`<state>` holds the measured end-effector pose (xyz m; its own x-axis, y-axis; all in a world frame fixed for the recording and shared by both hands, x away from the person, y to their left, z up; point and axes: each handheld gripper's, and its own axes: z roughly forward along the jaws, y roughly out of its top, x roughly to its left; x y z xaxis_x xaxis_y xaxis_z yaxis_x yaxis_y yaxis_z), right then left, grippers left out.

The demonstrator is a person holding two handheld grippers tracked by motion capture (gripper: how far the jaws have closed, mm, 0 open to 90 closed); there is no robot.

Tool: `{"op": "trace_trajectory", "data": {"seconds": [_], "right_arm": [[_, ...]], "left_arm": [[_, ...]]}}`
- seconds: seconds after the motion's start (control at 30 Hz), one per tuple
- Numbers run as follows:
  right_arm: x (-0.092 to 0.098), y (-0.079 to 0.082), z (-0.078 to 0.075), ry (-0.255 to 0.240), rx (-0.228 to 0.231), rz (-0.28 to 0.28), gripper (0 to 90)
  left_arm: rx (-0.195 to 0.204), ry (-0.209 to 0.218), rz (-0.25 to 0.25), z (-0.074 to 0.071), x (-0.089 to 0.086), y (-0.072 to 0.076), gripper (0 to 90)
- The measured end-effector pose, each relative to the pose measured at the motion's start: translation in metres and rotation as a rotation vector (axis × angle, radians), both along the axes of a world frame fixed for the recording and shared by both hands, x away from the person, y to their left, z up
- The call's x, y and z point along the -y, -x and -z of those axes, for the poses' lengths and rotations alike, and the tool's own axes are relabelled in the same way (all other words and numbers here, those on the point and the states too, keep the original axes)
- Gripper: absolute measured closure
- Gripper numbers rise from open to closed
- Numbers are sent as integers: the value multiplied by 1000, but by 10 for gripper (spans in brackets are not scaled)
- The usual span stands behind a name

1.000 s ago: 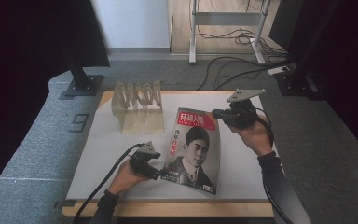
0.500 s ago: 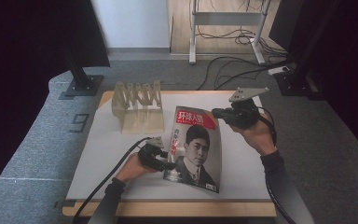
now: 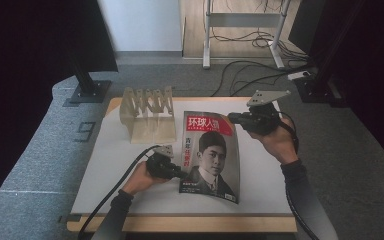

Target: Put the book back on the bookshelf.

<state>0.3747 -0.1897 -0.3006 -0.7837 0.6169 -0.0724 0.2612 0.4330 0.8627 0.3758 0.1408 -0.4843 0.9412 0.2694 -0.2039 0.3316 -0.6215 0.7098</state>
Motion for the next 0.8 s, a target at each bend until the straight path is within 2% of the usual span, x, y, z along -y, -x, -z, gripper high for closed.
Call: {"op": "trace_trajectory", "data": {"seconds": [0.2,0.3,0.47,0.57,0.63,0.8], "right_arm": [[7,3,-14,-33,41,26,868],[9,5,-13,4,55,32,869],[17,7,-10,-18,58,37,868],[20,11,-11,-11,62,35,868],[21,13,-11,-4,65,32,868],[25,18,-10,-7,73,27,867]], "left_arm": [[180,5,-65,-19,-3,5,830],[229,-30,-67,-17,-1,10,843],[240,-37,-56,-9,-5,17,863],[250,-40,-46,-8,-4,21,863],[271,-59,-41,-10,-3,22,849],[273,-60,-36,-17,-1,22,767]]}}
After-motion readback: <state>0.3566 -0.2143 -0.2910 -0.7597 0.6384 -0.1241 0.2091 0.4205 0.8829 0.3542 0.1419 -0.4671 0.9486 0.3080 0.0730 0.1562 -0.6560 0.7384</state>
